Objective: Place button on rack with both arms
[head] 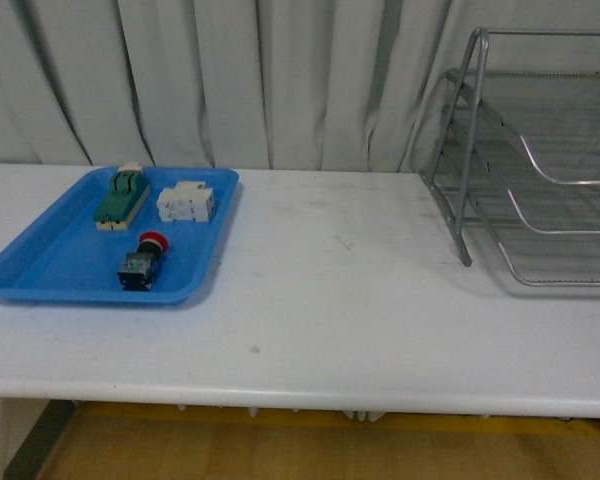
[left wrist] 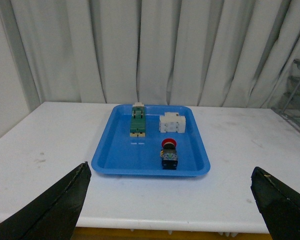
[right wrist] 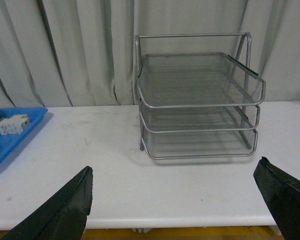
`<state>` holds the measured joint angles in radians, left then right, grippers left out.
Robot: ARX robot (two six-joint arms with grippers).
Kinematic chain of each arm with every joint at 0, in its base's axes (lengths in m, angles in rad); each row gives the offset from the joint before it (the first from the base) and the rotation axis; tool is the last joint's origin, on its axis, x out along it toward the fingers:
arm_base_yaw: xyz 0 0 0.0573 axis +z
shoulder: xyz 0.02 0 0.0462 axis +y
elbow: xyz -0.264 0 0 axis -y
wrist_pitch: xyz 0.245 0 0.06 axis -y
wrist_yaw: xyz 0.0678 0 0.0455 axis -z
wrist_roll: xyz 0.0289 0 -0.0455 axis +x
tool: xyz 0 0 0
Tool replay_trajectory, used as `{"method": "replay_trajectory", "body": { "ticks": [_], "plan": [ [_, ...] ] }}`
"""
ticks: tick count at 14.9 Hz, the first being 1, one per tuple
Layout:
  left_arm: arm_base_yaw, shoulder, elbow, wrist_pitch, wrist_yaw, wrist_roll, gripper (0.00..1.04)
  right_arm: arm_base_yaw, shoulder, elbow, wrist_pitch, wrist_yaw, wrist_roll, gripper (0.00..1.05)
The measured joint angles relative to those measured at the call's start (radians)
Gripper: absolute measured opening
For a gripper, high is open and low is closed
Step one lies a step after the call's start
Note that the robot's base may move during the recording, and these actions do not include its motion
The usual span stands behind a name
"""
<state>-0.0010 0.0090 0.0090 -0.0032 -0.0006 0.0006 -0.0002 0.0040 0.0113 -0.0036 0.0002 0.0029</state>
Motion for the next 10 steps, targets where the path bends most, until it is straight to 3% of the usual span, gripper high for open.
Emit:
{"method": "replay_trajectory", "body": {
  "ticks": [10],
  "plan": [
    [0.000, 0.000, 0.000, 0.000, 0.000, 0.000, 0.98, 0.000, 0.000, 0.000, 0.000, 0.000, 0.000, 0.98]
  ]
}}
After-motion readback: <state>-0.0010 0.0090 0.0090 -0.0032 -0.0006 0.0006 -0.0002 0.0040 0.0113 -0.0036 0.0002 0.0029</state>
